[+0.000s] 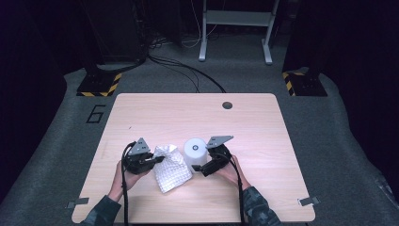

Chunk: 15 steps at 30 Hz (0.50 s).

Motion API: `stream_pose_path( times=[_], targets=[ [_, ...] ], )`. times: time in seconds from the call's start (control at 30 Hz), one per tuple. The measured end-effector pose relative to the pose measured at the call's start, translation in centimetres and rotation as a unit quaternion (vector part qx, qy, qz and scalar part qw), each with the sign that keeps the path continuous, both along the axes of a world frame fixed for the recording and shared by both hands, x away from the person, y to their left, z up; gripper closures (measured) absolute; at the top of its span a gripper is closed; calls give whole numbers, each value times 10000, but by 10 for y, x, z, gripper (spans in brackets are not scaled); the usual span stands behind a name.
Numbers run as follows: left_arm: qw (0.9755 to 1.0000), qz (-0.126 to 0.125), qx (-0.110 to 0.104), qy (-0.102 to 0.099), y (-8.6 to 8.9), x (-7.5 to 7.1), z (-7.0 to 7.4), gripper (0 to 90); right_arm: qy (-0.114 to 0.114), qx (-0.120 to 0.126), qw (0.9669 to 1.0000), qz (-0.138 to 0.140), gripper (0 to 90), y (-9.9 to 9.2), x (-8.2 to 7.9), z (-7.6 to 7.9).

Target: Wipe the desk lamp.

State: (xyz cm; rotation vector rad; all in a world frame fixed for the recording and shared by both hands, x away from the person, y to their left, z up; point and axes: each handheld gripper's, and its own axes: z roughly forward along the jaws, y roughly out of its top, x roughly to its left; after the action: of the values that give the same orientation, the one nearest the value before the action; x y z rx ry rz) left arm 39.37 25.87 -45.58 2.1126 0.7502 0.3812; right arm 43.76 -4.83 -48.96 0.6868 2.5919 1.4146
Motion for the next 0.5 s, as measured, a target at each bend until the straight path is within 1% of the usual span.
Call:
stream_pose_path(
  times=[0.03,0.07,0.1,0.17,0.27,0.33,0.43,0.5],
  targets=[
    [10000,-19,2,11,0,1,0,800,-39,17,10000,58,0,0,1,-3],
    [10000,-8,-11,29,-1,1,0,800,-47,24,10000,-5,0,1,-1,-4],
    [10000,-6,-20,17,-1,1,0,799,-20,28,10000,47,0,2,0,-6],
    [10000,-12,-30,37,-2,3,0,799,-104,-26,9999,45,6,3,0,-8],
    [10000,-38,-26,24,-5,4,0,799,-154,-49,9999,-20,45,5,0,-10],
    [9999,-82,-53,89,-6,5,-1,798,-180,-50,9998,-31,70,4,1,-11],
    [9999,-120,-61,106,-8,6,-1,799,-270,-102,9996,59,74,3,2,-11],
    [9998,-136,-62,98,-10,7,-2,798,-284,-109,9995,49,75,3,2,-11]
  ],
)
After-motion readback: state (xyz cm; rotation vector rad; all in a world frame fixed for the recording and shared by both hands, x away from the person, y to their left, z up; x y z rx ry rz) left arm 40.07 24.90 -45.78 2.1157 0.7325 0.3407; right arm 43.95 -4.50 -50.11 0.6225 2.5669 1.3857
